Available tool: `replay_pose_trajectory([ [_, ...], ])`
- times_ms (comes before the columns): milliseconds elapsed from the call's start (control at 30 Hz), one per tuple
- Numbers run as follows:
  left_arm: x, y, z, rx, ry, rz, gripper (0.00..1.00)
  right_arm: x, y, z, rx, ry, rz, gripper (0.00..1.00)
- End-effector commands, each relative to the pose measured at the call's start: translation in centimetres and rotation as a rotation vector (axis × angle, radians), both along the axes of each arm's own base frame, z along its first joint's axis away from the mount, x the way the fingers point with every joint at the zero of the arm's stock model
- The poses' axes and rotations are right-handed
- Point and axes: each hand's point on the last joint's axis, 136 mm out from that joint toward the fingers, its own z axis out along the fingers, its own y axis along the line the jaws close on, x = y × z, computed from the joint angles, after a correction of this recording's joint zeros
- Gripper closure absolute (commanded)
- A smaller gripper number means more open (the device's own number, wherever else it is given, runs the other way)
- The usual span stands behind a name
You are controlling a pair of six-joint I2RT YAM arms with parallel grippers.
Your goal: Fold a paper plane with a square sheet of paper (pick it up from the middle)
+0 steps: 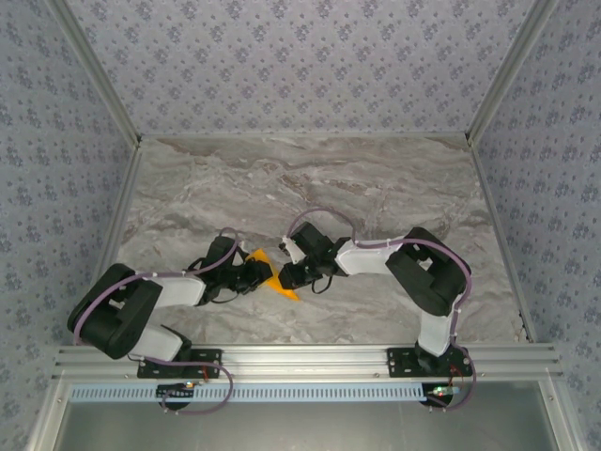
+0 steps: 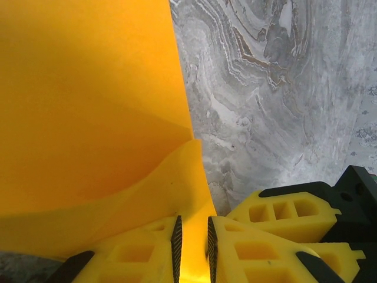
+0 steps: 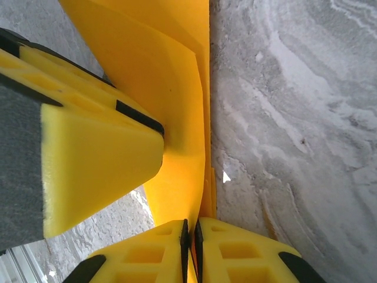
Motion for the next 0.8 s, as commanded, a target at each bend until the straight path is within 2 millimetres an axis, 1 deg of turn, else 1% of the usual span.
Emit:
replay_pose_trajectory([
  [0, -0.4, 0.4, -1.1, 0.041, 0.017, -0.004, 0.78, -0.2, -0.5, -0.8, -0.041, 0.034, -0.010, 0.83],
  [67, -0.5, 0.5, -1.2, 0.046, 0.021, -0.003, 0.78, -0.2, -0.3, -0.4, -0.029, 0.034, -0.009, 0.82],
  [167, -0.5, 0.7, -1.3, 0.054, 0.028, 0.004, 0.78, -0.1, -0.1, 0.9, 0.006, 0.041, -0.015, 0.78],
  [233, -0.7, 0.8, -1.5, 0.064, 0.035, 0.003, 0.78, -0.1, -0.5, 1.6, 0.029, 0.061, -0.033, 0.76],
  [333, -0.7, 1.0, -1.6, 0.072, 0.038, 0.008, 0.78, -0.2, -1.3, 2.1, 0.067, 0.093, -0.058, 0.74],
  [600, -0.9, 1.1, -1.8, 0.082, 0.045, 0.011, 0.79, -2.1, -2.4, 1.4, 0.058, 0.169, -0.042, 0.72],
  [667, -0.9, 1.2, -1.9, 0.083, 0.046, 0.011, 0.79, -2.3, -2.4, 1.2, 0.064, 0.181, -0.039, 0.73],
  [767, -0.9, 1.2, -1.9, 0.083, 0.047, 0.011, 0.79, -2.3, -2.4, 1.1, 0.065, 0.185, -0.041, 0.76],
])
